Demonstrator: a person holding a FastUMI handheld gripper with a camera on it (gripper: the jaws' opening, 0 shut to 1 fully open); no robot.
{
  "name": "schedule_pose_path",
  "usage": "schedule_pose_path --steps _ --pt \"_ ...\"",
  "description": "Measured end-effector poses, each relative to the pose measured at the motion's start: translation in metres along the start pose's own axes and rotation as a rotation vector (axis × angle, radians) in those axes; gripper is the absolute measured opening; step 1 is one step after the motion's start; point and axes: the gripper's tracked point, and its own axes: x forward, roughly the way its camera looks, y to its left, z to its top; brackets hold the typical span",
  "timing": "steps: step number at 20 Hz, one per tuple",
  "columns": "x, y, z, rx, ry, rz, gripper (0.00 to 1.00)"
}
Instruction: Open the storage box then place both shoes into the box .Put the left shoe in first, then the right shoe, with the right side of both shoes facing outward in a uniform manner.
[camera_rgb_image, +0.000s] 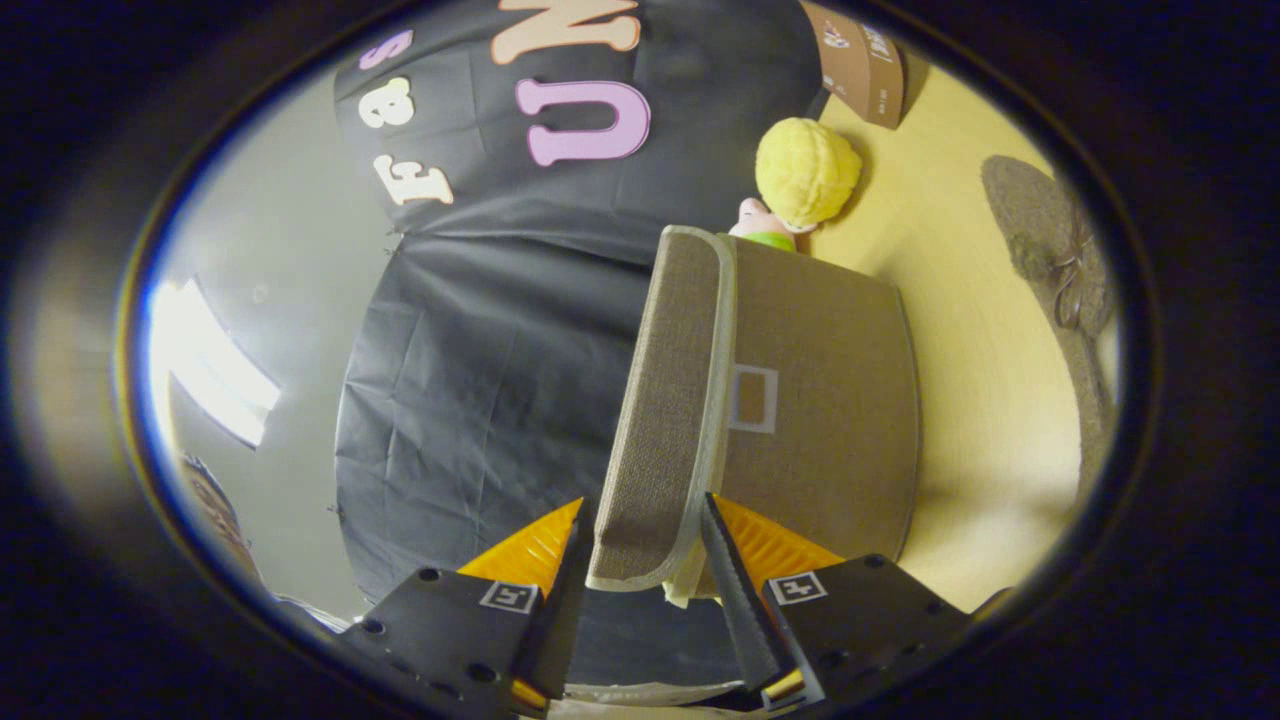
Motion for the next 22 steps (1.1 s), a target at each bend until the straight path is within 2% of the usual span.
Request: schedule_pose_path --steps 1,3,5,7,10,12,19,22 --pt "-0.011 -0.006 0.011 -0.008 -0.051 -0.045 0.3" --pt "-0.003 0.006 0.019 0.047 -0.072 0.014 0.05" --pt "0.002 0.016 0.012 0.047 -0.054 0.032 0.05" --pt "0.002 0.003 0.009 0.006 -0.053 -0.019 0.05" --pt "0.003 -0.007 0.013 0.023 -0.06 -0.06 0.05" --pt "-0.002 -0.009 0.015 0.043 -0.065 -0.059 0.27" --pt "-0.003 -0.038 0.02 0.139 -0.113 -0.052 0.72" --pt "0.005 -0.043 0.022 0.202 -0.114 -0.021 0.91"
